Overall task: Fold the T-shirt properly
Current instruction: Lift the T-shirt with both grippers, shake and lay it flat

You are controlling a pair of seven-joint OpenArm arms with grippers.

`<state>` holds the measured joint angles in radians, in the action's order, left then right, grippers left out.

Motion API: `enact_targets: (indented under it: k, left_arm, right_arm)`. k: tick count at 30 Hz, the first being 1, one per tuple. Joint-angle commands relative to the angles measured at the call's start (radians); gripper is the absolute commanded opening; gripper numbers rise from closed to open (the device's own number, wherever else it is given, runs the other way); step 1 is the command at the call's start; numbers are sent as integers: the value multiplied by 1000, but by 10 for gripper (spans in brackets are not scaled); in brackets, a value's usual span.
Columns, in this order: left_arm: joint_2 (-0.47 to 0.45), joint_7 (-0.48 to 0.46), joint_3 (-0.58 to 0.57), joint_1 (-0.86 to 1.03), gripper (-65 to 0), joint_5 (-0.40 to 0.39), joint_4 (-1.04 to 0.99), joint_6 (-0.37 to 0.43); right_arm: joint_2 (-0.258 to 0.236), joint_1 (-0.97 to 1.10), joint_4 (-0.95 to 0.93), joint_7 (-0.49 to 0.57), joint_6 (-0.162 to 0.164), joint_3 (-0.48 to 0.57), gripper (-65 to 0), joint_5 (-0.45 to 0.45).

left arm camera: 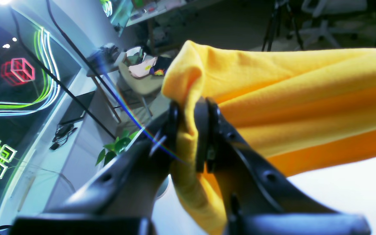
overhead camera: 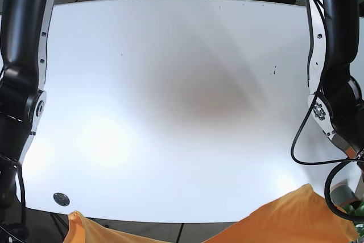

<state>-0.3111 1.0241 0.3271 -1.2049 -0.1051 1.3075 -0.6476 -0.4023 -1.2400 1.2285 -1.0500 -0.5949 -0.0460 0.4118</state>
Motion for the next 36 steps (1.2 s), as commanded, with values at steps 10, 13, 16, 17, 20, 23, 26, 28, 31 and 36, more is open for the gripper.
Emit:
enact_targets:
  k: [10, 13, 16, 17, 20, 23, 26, 28, 31, 36]
  left_arm:
    - [-26, -18, 4, 9, -650, -2, 4, 8]
    - [-30, -18, 4, 9, -650, -2, 2, 8]
    - [-30, -18, 2, 9, -650, -2, -1, 8]
    - [-30, -18, 0, 9, -650, -2, -3, 8]
    - [-30, -20, 0, 9, -650, -2, -3, 8]
    - [-26, -34, 0, 7, -650, -2, 7, 8]
    - [-26, -32, 0, 6, -650, -2, 27, 7]
    - [-26, -32, 0, 10, -650, -2, 47, 4]
    - [-27, -32, 0, 40, -650, -2, 57, 2]
    - [-30, -32, 2, 161, -650, -3, 134, 1]
  right_arm:
    - [-11, -10, 7, 12, 10, -7, -629, -15]
    - [-11, -8, 7, 12, 10, -7, -629, -15]
    - [-14, -7, 7, 12, 10, -7, -629, -15]
    - [-14, -5, 7, 12, 10, -7, -629, -15]
    - [-10, -5, 7, 12, 10, -7, -629, -21]
    - [-8, -4, 12, 10, 10, -7, -629, -14]
    - [-10, -2, 14, 7, 10, -13, -629, -14]
    - [-16, 10, 15, -9, 10, -16, -629, -14]
    - [-20, 65, 58, -17, 10, -65, -629, -14]
    - [-27, 251, 208, -19, 10, -121, -629, -14]
